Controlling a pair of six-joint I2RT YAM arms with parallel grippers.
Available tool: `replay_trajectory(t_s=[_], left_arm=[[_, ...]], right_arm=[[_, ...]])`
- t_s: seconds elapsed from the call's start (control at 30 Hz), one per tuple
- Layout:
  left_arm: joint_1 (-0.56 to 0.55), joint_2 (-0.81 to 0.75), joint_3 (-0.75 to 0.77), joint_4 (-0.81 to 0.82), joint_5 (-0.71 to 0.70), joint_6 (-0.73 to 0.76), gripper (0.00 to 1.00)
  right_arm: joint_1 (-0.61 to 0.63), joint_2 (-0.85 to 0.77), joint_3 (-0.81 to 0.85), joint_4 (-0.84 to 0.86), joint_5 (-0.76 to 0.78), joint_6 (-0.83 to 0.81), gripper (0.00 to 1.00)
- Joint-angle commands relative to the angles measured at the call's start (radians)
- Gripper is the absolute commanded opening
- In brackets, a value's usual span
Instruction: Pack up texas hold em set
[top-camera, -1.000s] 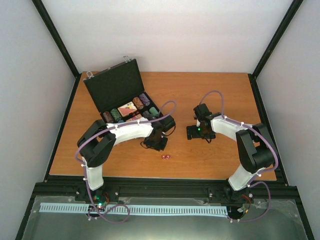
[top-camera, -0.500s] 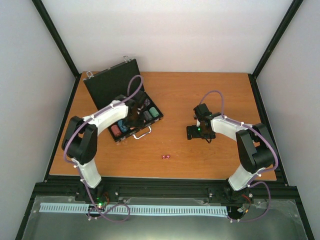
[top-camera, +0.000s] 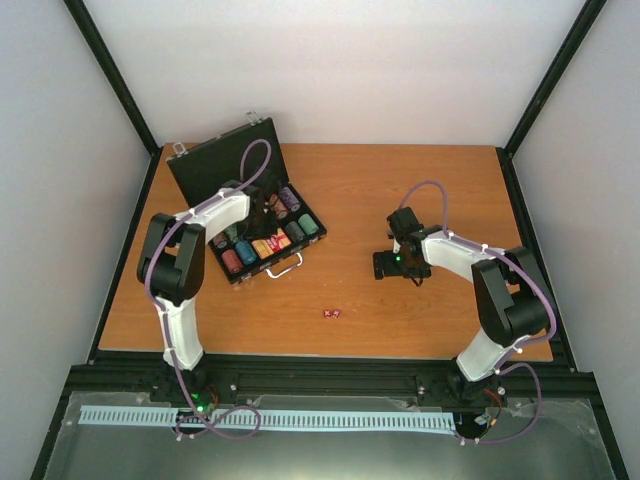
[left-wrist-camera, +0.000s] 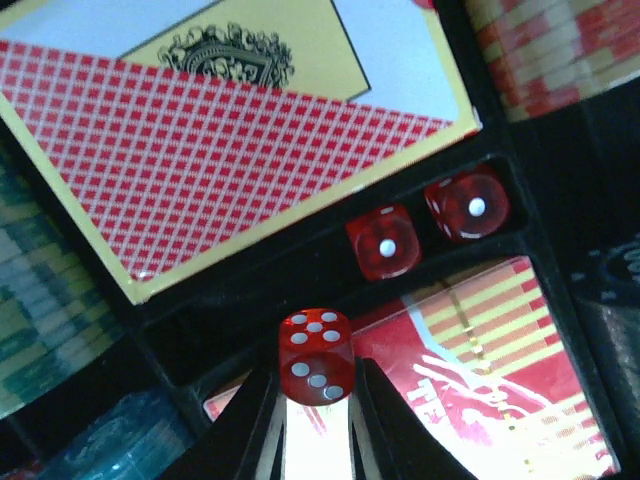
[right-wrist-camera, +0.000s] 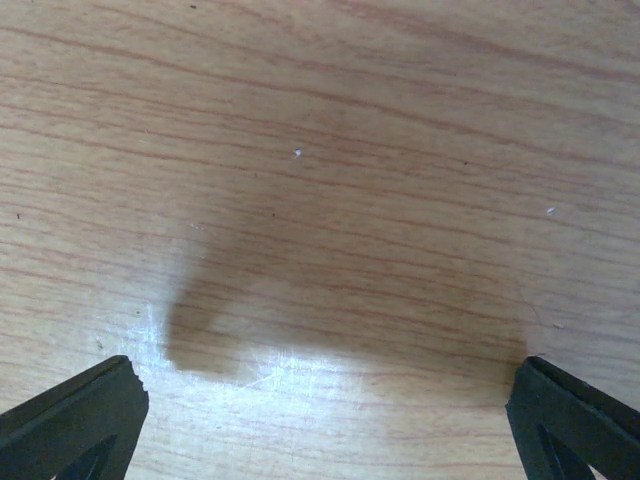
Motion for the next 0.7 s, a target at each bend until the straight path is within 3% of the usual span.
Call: replay_trajectory(t_s=[0.0,0.67], left_arm=[[0.02,0.048,0.067,0.052,-0.027,-0.002,0.15],[0.041,0.129,0.138,0.015,-0.054,0.004,0.15]], right_arm=[[0.001,0.027,-0.013,-0.001,-0.023,0.001,1.0],[0.001,0.06,-0.001,0.001,-0.021,-0.003,1.0]])
